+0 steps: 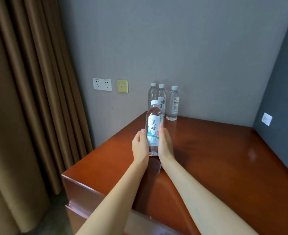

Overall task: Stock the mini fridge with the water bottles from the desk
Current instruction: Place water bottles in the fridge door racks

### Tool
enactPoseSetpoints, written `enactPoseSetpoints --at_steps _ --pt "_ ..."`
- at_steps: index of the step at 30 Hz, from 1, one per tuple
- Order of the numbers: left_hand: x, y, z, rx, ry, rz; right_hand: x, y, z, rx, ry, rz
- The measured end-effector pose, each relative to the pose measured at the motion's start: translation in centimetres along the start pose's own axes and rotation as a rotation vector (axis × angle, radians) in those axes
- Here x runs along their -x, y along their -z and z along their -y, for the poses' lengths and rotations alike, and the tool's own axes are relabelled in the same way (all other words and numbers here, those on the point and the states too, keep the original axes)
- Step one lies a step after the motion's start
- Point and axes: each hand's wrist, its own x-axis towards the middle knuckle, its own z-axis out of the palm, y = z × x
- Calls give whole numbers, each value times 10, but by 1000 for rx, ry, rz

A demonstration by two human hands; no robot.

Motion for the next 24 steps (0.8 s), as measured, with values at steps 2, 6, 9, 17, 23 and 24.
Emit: enactPoseSetpoints --at_steps 2,6,9,17,23,24 --pt "19 0 -3 7 7 5 17 9 5 -1 16 11" --pt "50 1 -9 17 23 9 45 23 13 9 35 16" --pt "71 0 -13 24 35 -6 61 33 17 14 48 36" --pt "116 -6 -22 4 -15 -73 100 53 27 50 104 72" --pt "150 -17 -22 -73 -56 -101 124 79 35 105 138 49" --pt "155 -20 -22 -87 -61 -98 128 84 36 111 139 45"
